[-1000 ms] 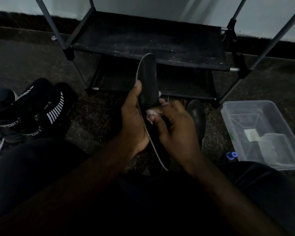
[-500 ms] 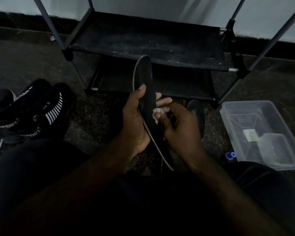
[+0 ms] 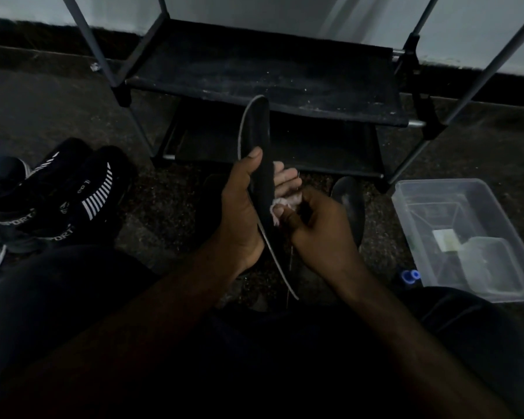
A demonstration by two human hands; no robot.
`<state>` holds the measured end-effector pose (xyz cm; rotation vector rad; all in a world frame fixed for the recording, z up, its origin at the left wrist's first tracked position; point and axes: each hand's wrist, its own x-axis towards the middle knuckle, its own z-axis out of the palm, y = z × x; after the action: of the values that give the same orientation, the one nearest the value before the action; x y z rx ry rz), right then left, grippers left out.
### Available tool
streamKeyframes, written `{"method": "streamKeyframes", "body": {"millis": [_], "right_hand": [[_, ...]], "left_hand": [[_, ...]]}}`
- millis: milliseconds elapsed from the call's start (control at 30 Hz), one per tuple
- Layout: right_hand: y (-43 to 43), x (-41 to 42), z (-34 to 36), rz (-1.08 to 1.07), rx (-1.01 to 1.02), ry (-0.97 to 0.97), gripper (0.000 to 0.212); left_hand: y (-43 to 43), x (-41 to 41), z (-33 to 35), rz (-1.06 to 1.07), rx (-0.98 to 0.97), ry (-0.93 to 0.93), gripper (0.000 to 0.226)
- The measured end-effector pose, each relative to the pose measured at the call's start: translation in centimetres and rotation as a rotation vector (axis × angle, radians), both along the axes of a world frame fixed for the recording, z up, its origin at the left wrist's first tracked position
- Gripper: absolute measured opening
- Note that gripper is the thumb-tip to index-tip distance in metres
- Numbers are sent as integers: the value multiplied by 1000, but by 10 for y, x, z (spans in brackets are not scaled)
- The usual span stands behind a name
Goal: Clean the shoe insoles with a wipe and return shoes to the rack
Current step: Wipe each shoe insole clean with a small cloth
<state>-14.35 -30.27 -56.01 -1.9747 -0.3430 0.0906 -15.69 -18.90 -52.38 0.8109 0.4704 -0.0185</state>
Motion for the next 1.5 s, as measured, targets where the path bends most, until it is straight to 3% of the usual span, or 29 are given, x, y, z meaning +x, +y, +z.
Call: {"method": "streamKeyframes", "body": {"millis": [100, 333, 500, 733, 933, 1100, 1333, 1500], "right_hand": [[-1, 1, -1, -21, -48, 8, 17], [9, -19, 8, 151, 78, -52, 4], [1, 2, -1, -24, 5, 5, 2], [9, -17, 10, 203, 252, 67, 11], [6, 1, 0, 13, 223, 73, 8], [7, -12, 10, 215, 310, 113, 7], [5, 9, -6, -47, 159, 81, 3], [6, -1, 7, 159, 306, 105, 4]], "left_hand": [[-2, 0, 0, -10, 6, -9, 75], [3, -1, -4, 13, 27, 41, 74], [-5, -1, -2, -30, 69, 43, 76], [1, -1, -6, -22, 108, 78, 69], [-6, -1, -4, -30, 128, 43, 69], [0, -2, -14, -92, 194, 57, 66], [-8, -1, -11, -30, 217, 79, 56], [-7, -1, -8, -6, 222, 113, 66]]}}
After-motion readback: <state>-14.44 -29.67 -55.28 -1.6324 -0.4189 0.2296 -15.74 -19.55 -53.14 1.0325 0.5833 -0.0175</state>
